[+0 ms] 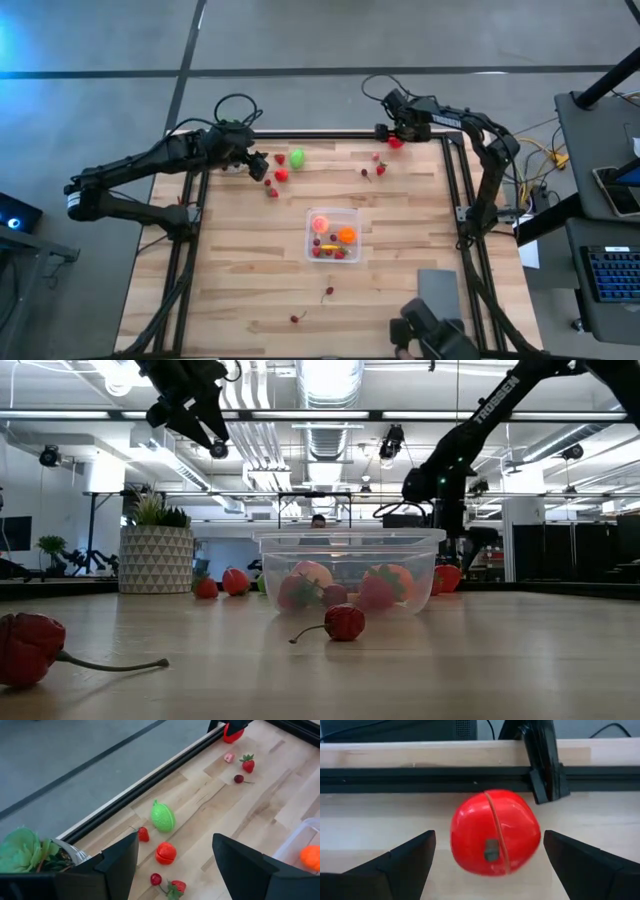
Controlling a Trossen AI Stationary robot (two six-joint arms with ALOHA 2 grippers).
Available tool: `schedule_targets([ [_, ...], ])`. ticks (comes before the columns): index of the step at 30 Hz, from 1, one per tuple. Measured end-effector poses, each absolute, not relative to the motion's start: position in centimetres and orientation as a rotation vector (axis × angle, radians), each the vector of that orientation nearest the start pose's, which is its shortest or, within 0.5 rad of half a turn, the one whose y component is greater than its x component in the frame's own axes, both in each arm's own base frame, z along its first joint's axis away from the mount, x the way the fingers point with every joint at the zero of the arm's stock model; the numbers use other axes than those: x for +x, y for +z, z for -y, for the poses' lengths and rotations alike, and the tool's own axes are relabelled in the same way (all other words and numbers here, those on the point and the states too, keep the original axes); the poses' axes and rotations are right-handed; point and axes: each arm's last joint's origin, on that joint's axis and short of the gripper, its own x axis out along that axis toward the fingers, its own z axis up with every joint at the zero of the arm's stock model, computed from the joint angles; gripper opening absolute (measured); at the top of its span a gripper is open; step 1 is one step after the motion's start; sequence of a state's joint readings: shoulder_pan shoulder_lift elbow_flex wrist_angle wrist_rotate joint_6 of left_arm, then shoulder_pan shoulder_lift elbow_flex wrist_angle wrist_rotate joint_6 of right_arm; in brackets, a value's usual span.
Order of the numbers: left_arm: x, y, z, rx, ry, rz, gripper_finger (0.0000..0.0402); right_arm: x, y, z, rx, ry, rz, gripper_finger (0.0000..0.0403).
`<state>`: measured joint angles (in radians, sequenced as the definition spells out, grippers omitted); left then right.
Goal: Pick and placing Produce into tupperware
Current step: Put the red apple into the transparent container
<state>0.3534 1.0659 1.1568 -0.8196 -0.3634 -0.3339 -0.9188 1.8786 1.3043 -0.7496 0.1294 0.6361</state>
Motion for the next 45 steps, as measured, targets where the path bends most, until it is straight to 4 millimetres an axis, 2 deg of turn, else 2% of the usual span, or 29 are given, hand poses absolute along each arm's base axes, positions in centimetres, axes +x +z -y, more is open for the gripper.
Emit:
schedule_targets([
  [12, 18.5, 35.3, -7.9, -0.301, 0.802, -0.623, 0.024, 22.3, 15.8, 30.1, 1.047, -1.299, -1.043, 0.0362],
  [23, 18.5, 35.3, -7.9, -0.298, 0.801, -0.625, 0.024, 22.0, 15.6, 29.8, 1.04, -1.297, -1.091, 0.0284],
  [34, 18.5, 35.3, -7.9, -0.3, 0.801, -0.625, 0.024, 22.0, 15.7, 29.8, 0.972, -1.27, -1.127, 0.0276],
  [40, 18.5, 35.3, -7.9, -0.3, 0.801, -0.625, 0.024, 22.9, 16.0, 28.7, 0.942, -1.229, -1.168, 0.0268],
  [45, 18.5, 35.3, -7.9, -0.295, 0.8, -0.627, 0.024, 24.6, 18.2, 26.7, 0.891, -1.139, -1.129, 0.0274],
])
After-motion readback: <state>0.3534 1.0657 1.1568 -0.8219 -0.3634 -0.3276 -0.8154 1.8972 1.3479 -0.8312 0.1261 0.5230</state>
